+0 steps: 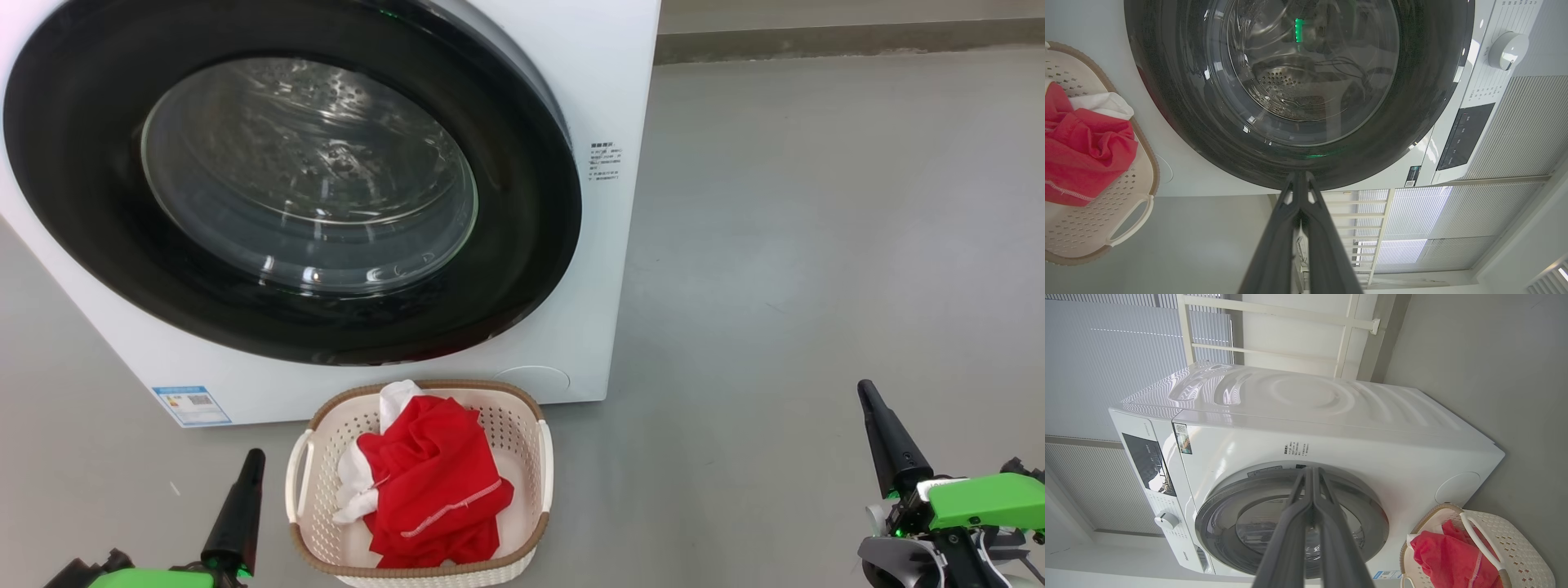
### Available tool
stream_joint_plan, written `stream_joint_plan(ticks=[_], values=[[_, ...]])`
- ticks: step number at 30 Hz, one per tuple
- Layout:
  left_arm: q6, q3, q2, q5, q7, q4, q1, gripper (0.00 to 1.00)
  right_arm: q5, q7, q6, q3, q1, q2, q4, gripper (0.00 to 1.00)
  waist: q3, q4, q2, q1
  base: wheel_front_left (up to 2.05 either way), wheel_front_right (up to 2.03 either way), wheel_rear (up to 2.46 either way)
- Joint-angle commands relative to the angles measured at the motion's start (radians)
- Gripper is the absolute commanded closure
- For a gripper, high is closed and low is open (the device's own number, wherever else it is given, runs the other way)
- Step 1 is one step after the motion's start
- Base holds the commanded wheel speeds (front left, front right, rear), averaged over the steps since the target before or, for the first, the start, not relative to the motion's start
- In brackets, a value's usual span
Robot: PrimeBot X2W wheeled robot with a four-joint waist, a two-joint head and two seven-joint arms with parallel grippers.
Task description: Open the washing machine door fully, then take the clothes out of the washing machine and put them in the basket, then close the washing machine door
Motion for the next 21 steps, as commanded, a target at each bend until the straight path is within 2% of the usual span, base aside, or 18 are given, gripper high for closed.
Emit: stream_joint_plan(ticks=[1, 21], values=[[0.000, 0.027, 0.008, -0.007, 0.004, -0.026, -0.039, 1.00, 0.000, 0.006, 0.001, 0.016, -0.041, -0.011, -0.031, 1.00, 0.000, 0.000, 0.0000, -0.0001, 0.00, 0.00, 0.00], [0.000, 0.027, 0.008, -0.007, 0.004, -0.026, -0.039, 1.00, 0.000, 0.006, 0.001, 0.016, -0.041, -0.011, -0.031, 1.00, 0.000, 0.000, 0.0000, -0.0001, 0.00, 0.00, 0.00]])
